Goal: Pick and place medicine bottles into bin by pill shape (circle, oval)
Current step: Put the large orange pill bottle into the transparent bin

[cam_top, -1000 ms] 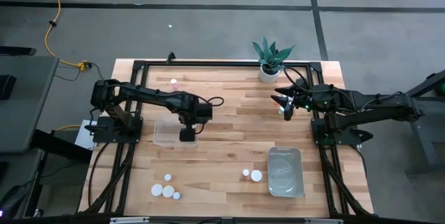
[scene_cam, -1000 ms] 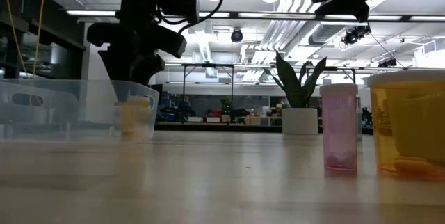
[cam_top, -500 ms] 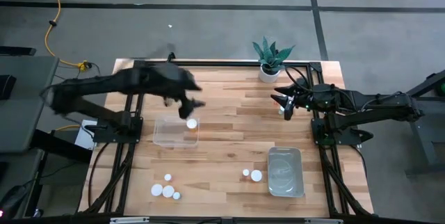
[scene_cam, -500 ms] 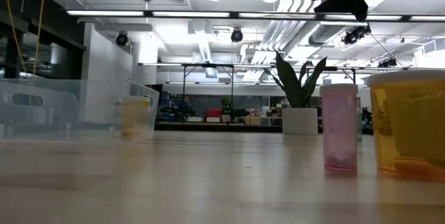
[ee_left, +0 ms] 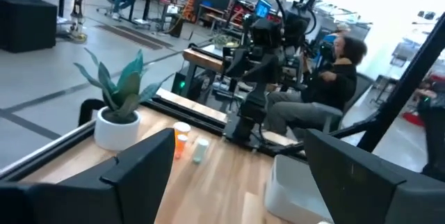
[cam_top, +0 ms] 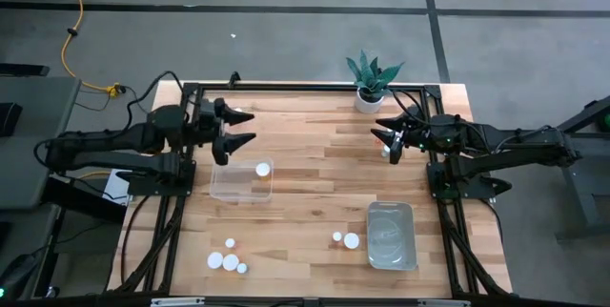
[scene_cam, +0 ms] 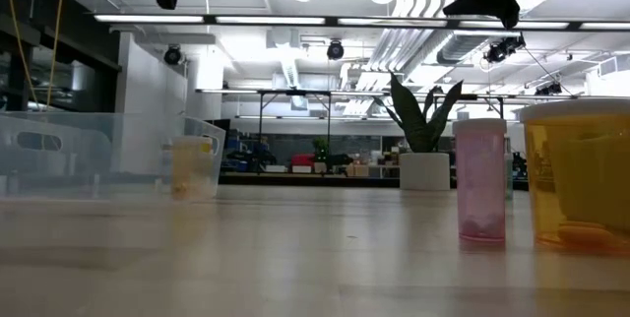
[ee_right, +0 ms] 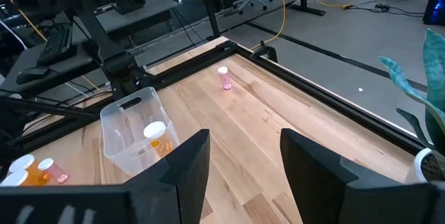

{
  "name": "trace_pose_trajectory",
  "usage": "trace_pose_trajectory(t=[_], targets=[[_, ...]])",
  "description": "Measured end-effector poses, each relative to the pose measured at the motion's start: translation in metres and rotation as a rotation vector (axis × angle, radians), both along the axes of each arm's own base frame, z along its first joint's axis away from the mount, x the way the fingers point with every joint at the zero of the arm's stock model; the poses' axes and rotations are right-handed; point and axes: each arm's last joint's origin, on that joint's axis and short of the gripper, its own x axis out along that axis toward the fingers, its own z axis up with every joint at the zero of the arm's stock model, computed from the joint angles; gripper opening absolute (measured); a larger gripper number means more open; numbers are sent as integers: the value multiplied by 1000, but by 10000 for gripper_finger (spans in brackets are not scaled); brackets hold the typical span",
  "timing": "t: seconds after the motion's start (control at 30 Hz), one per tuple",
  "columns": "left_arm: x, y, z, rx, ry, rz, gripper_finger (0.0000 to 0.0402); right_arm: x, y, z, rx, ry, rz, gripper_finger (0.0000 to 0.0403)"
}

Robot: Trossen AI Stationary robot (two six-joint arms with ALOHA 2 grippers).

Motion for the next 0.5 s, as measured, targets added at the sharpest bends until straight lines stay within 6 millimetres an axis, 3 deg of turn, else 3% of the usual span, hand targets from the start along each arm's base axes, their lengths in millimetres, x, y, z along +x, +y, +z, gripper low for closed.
trace_pose_trajectory(t=[0.13,0.23,0.33,0.43,0.5], targets=[[-1,0,0,14,5,16,307,0,0,1,4,-8,-1,170],[-1,0,0,15,8,3,272,0,0,1,5,-14,-1,170],[-1,0,-1,17,24,-9,187,0,0,2,6,-22,-2,170],[-1,-1,-1,38,29,-11,62,1,0,3,6,-34,-2,170],[-2,-1,-1,56,33,-11,19,1,0,4,7,-48,-2,170]])
